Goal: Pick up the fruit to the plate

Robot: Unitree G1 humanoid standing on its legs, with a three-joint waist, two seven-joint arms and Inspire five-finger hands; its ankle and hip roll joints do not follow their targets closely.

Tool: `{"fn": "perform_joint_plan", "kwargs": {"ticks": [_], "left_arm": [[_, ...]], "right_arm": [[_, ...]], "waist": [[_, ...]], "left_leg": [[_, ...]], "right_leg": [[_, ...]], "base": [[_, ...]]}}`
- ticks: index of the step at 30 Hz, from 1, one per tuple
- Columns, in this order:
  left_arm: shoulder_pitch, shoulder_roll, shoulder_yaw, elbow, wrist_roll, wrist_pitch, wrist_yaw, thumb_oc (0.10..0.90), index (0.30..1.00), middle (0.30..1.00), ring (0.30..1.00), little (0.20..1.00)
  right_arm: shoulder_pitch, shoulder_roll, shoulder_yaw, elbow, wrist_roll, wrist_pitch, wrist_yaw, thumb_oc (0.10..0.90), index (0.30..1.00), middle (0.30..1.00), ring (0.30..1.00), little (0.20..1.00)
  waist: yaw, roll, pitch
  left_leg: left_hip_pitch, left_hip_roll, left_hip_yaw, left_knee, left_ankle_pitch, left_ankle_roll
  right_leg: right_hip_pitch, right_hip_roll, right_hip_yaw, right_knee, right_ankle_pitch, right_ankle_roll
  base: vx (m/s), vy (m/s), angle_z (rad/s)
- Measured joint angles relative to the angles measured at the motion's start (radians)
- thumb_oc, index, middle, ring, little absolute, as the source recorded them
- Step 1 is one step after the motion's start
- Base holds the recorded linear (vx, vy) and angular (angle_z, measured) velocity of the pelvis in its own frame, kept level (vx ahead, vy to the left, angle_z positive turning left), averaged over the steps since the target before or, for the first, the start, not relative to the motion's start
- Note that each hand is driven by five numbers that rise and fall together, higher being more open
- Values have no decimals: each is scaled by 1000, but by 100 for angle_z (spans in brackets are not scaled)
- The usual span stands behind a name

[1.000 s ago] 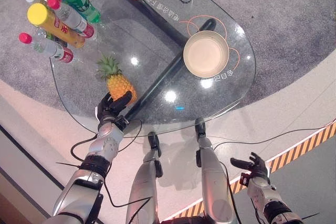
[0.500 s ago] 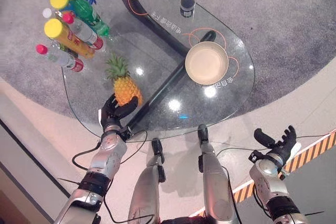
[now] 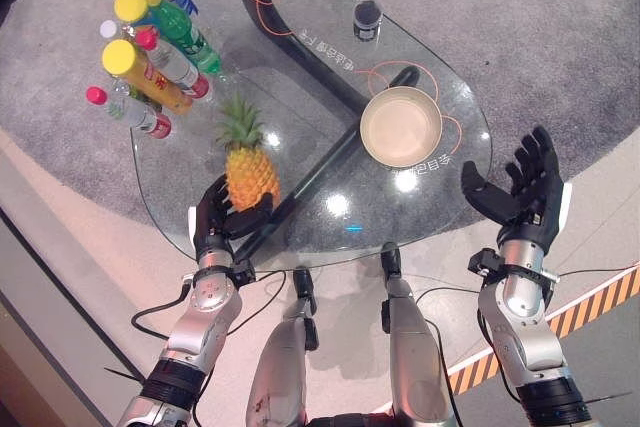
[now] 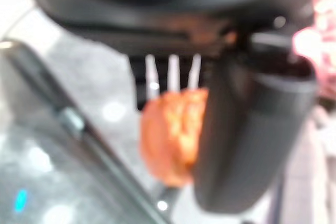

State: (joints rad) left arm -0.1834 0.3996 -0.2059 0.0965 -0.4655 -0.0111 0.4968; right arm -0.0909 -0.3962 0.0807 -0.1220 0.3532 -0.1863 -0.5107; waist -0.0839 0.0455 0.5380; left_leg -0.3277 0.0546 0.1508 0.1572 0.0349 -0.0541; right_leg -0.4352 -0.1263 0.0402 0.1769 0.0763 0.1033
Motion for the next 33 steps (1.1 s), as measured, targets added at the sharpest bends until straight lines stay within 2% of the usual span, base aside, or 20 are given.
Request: {"fn": "perform_joint_plan", "kwargs": {"ticks": [2,3,6,11,16,22,27,33], "left_arm": [[0,2,-6,-28,28,-5,-13,100,300,300,300,200],[-1,3,-13,-49,59,-12,-31,100,300,300,300,200],[-6,3,-34,-81,109,-18,-58,100,300,300,300,200],[-10,5,-77,-86,146,-17,-100,100,300,300,300,200],[-11,24,-112,-86,148,-17,-146,100,300,300,300,200],[-13,65,-137,-86,157,-17,-187,100,300,300,300,200],[-14,113,-137,-86,176,-19,-205,100,300,300,300,200],[-15,122,-139,-86,177,-26,-230,100,300,300,300,200]], "right_arm": [[-6,-3,14,-20,2,0,55,800,900,900,900,900],[-21,-3,34,-28,28,0,121,800,900,900,900,900],[-28,0,75,-32,82,0,195,800,900,900,900,900],[-67,1,149,-32,160,1,267,800,900,900,900,900],[-116,2,180,-32,214,1,277,800,900,900,900,900],[-151,8,199,-8,250,2,284,800,900,900,900,900],[-161,13,218,33,352,2,307,800,900,900,900,900],[-162,29,236,62,483,12,340,800,900,900,900,900]], "waist": [[5,0,0],[12,0,0],[24,1,0],[35,2,1],[46,3,2],[79,3,2],[84,3,2],[84,3,2]], "left_leg": [[0,0,0,0,0,0],[-2,0,0,0,0,0],[-6,0,-2,0,0,0],[-9,0,-12,-1,0,0],[-15,-1,-24,-1,1,-1],[-22,-4,-35,2,1,-2],[-23,-8,-46,2,3,0],[-25,-9,-53,0,6,-1]], "right_leg": [[0,0,0,0,0,0],[-1,-1,0,0,-1,1],[-5,0,-2,0,-2,0],[-5,-2,-9,1,-6,0],[-4,-4,-24,2,-9,-1],[-4,-9,-36,8,-16,-1],[-2,-14,-45,11,-20,-1],[1,-16,-54,11,-20,-1]], "base": [[0,0,0],[0,0,0],[-4,-16,1],[-16,-35,4],[-12,-10,7],[-9,-6,6],[-10,-2,5],[-6,-3,4]]}}
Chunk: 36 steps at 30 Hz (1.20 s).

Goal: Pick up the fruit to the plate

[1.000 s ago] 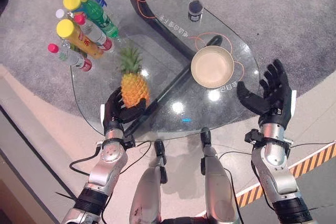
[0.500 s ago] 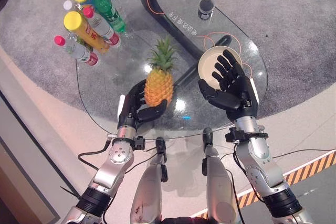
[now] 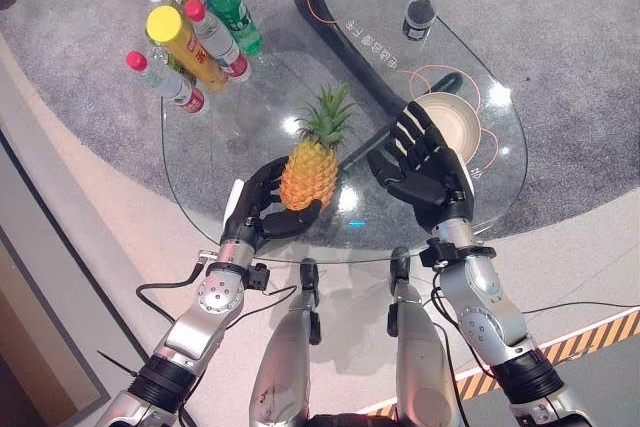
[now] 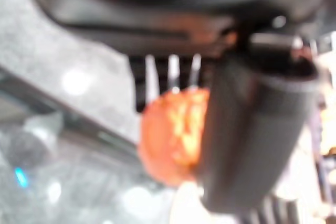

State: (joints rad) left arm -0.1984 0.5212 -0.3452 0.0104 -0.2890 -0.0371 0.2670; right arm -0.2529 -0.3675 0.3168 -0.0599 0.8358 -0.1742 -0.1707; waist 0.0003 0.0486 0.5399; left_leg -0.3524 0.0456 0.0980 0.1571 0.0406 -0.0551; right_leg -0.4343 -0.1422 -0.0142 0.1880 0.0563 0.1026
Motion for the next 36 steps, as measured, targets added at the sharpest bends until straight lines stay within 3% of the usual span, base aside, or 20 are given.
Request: {"fn": "perform_joint_plan", "kwargs": {"ticks": [8,18,36], "left_arm": [[-1,2,-7,0,36,-51,-62,100,300,300,300,200],[-47,60,-4,0,36,-58,-129,100,300,300,300,200],[-115,106,-38,8,-11,-14,-204,100,300,300,300,200]], "right_arm": [[0,5,22,45,178,79,129,800,900,900,900,900],[-2,10,15,78,248,49,220,800,900,900,900,900],[-3,-19,1,84,276,9,246,800,900,900,900,900]], "waist": [[0,0,0],[3,0,0],[0,0,0]], "left_leg": [[0,0,-4,0,0,0],[-2,0,-7,0,0,-1],[-20,-1,-2,0,0,0]], "right_leg": [[2,0,-3,0,0,0],[2,-1,-6,0,-1,1],[-20,-2,-3,0,-2,2]], "base": [[0,0,0],[0,0,0],[0,2,0]]}}
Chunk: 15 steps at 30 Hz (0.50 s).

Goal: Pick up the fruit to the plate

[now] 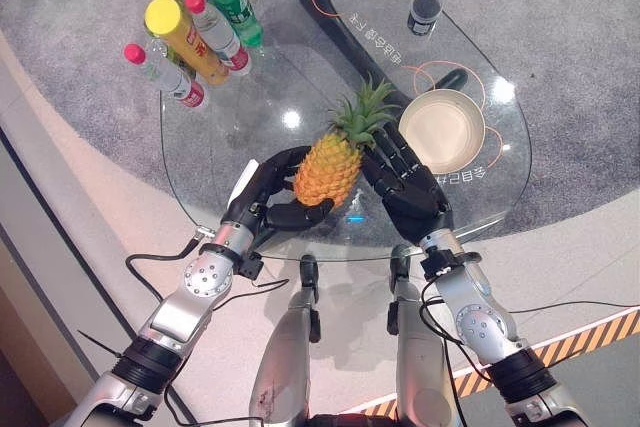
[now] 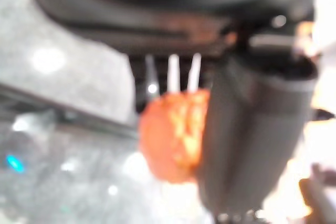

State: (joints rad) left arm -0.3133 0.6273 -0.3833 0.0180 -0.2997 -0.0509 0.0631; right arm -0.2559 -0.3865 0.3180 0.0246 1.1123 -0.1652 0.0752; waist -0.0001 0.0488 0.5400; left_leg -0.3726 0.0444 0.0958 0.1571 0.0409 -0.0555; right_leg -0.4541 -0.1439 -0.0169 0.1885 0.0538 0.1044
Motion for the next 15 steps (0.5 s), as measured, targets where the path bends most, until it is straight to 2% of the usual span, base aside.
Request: {"fn": "perform_joint_plan", "kwargs": {"ticks": [3,6,10,15], "left_arm": [[-3,2,-2,2,-2,0,-16,100,300,300,300,200],[-8,2,-8,2,-1,4,-17,100,300,300,300,200],[-13,2,-29,1,-1,7,-23,100,300,300,300,200],[-44,5,-42,1,1,23,-33,100,300,300,300,200]], "right_arm": [[1,-2,-4,8,4,-14,13,800,900,900,900,900],[0,-2,-5,8,-6,-25,-27,800,900,900,900,900],[8,14,-4,12,56,-54,-29,800,900,900,900,900],[4,32,-4,19,67,-94,-35,800,900,900,900,900]], "waist": [[-3,0,0],[-4,0,0],[-4,0,0],[-5,0,0]], "left_leg": [[0,0,2,0,0,0],[0,0,3,0,0,0],[-1,0,5,-2,0,0],[-6,0,6,-2,0,0]], "right_leg": [[-3,0,2,1,0,0],[-4,0,3,1,0,0],[-6,0,4,0,0,0],[-12,0,6,1,0,0]], "base": [[0,0,0],[0,0,0],[0,0,0],[0,0,0]]}}
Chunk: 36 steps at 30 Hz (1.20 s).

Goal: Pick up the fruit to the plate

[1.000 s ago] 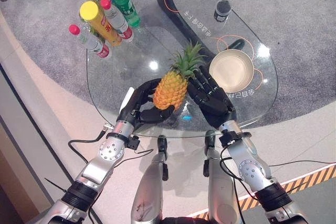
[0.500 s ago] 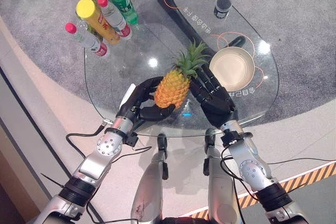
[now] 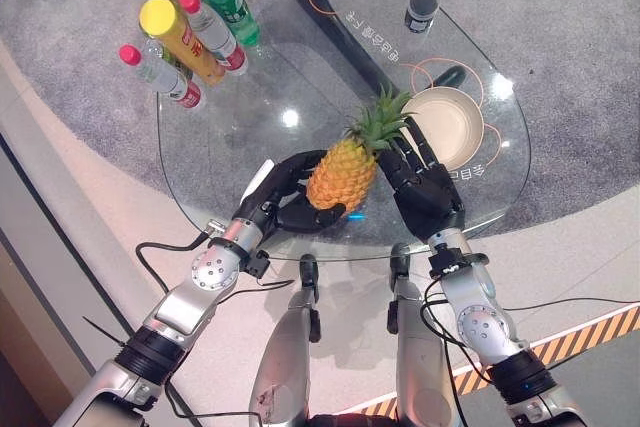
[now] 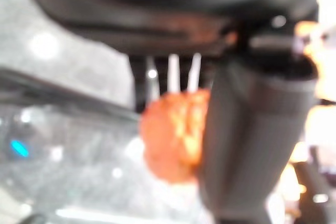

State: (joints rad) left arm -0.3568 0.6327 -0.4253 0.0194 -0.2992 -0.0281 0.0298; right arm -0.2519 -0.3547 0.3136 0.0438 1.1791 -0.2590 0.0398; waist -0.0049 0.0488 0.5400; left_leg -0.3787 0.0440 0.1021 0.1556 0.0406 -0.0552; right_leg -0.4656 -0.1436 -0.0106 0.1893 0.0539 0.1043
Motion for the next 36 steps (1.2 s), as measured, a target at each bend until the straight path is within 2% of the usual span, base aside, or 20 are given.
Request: {"fn": "perform_joint_plan", "kwargs": {"ticks": [8,12,15,26,36], "left_arm": [[-22,15,-9,0,1,11,-22,100,300,300,300,200],[-35,27,-20,0,3,46,-51,100,300,300,300,200],[-42,67,-62,0,31,49,-101,100,300,300,300,200],[-127,135,-118,0,18,93,-252,100,300,300,300,200],[-147,159,-149,9,16,93,-257,100,300,300,300,200]], "right_arm": [[-6,-2,-1,4,-2,-3,-26,800,900,900,900,900],[-14,-2,0,49,-2,-1,-26,800,900,900,900,900],[-16,-4,0,71,-2,13,-28,800,900,900,900,900],[-19,-44,8,105,12,33,-25,800,900,900,900,900],[-19,-51,30,120,50,34,-21,800,900,900,900,900]], "waist": [[1,0,0],[2,0,0],[2,0,0],[2,1,0],[2,1,0]], "left_leg": [[-9,0,1,1,0,0],[-9,-1,0,3,0,0],[-9,-1,0,2,0,0],[-9,-5,0,3,1,1],[-10,-6,0,3,1,1]], "right_leg": [[-7,0,1,1,0,0],[-8,0,1,3,0,0],[-8,-1,1,3,0,0],[-8,-4,1,4,0,0],[-10,-5,1,4,0,0]], "base": [[0,0,0],[0,0,0],[0,0,0],[0,0,0],[0,0,0]]}}
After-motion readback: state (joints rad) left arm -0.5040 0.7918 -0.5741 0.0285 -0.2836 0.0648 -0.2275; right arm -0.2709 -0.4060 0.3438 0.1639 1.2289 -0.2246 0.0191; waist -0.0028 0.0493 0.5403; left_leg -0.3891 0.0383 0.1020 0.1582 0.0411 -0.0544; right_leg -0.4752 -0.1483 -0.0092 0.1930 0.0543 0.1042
